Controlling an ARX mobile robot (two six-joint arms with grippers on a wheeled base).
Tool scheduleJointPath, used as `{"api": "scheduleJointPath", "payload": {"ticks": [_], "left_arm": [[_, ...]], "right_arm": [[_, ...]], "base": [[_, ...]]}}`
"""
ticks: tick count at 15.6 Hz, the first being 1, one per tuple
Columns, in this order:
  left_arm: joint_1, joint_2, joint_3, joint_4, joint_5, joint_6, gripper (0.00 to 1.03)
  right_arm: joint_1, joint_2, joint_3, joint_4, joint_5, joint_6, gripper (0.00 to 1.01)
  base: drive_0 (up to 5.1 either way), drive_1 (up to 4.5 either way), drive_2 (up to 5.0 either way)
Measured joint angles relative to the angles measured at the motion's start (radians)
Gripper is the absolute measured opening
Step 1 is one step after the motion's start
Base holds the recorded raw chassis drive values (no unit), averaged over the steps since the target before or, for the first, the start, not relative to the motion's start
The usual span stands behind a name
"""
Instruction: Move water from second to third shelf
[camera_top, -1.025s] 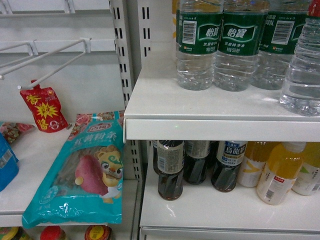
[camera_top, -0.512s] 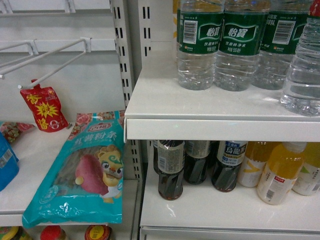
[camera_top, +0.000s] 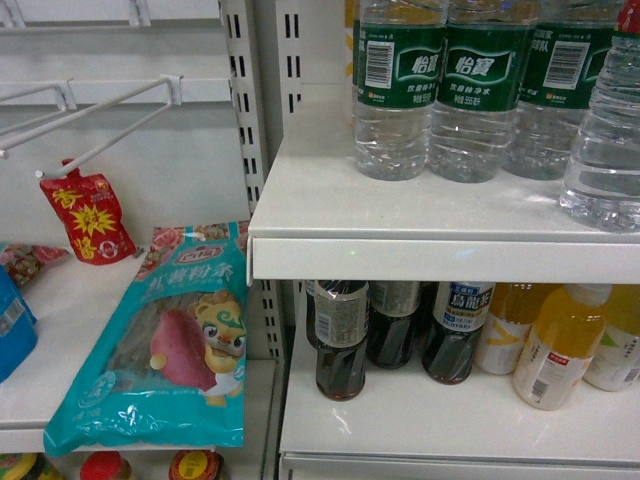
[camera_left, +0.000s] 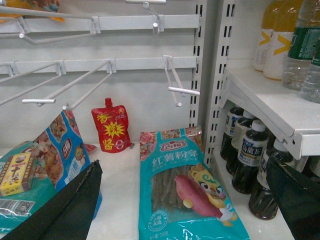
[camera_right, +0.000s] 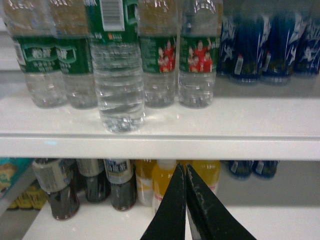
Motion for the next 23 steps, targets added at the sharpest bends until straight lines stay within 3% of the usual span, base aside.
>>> {"api": "scheduleJointPath", "payload": {"ticks": [6,14,15,23], "left_arm": [[0.0,0.0,0.0,0.0,0.0,0.0,0.98],[0.0,0.0,0.0,0.0,0.0,0.0,0.98],[0.0,0.0,0.0,0.0,0.0,0.0,0.98],[0.0,0.0,0.0,0.002,0.0,0.0,0.98]], "right_arm": [[0.0,0.001,-0.003,-0.005,0.0,0.002,0.02],[0.0,0.001,-0.003,-0.005,0.0,0.003,1.0],[0.0,0.001,-0.003,-0.005,0.0,0.003,0.97],[0.0,0.002,-0.003,0.0,0.0,0.003,0.98]], "base": [[0.0,0.0,0.0],[0.0,0.0,0.0],[0.0,0.0,0.0],[0.0,0.0,0.0]]}}
